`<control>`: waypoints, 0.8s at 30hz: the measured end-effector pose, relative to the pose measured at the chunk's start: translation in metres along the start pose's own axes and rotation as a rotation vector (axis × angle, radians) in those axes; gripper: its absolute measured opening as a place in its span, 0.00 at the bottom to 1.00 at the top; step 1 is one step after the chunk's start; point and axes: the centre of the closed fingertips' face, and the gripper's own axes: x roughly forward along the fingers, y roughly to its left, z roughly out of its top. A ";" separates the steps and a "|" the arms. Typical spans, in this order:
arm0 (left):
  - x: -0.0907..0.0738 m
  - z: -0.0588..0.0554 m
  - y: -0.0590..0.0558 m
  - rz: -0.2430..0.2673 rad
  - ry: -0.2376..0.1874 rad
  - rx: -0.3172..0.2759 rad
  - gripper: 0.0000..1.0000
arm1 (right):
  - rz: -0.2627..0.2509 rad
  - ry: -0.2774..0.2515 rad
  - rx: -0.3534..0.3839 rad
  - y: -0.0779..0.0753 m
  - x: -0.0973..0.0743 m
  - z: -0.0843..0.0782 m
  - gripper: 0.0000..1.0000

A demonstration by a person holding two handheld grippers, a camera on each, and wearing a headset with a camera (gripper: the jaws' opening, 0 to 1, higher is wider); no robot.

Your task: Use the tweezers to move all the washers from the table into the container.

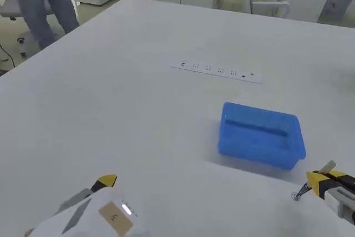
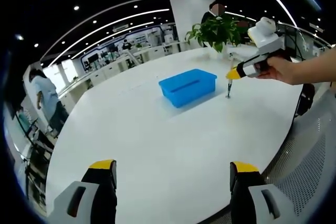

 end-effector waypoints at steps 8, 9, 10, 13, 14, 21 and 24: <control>-0.001 0.001 0.002 0.008 -0.007 0.000 0.91 | 0.017 0.023 0.004 0.001 0.004 0.002 0.01; -0.001 0.001 0.002 0.008 -0.008 0.001 0.91 | 0.020 0.028 -0.003 0.003 0.003 0.003 0.01; -0.001 0.002 0.002 0.008 -0.010 0.001 0.91 | 0.023 0.029 -0.006 0.004 0.003 0.003 0.01; -0.002 0.002 0.002 0.007 -0.014 -0.002 0.91 | 0.034 0.020 -0.006 0.006 -0.002 0.009 0.01; -0.002 0.002 0.002 0.007 -0.015 -0.004 0.91 | 0.037 0.013 -0.005 0.007 -0.004 0.012 0.01; -0.004 0.006 0.003 0.014 -0.031 -0.008 0.91 | 0.056 -0.068 0.006 0.012 -0.019 0.047 0.01; -0.007 0.010 0.005 0.018 -0.039 -0.015 0.91 | 0.061 -0.096 -0.010 0.012 -0.021 0.063 0.01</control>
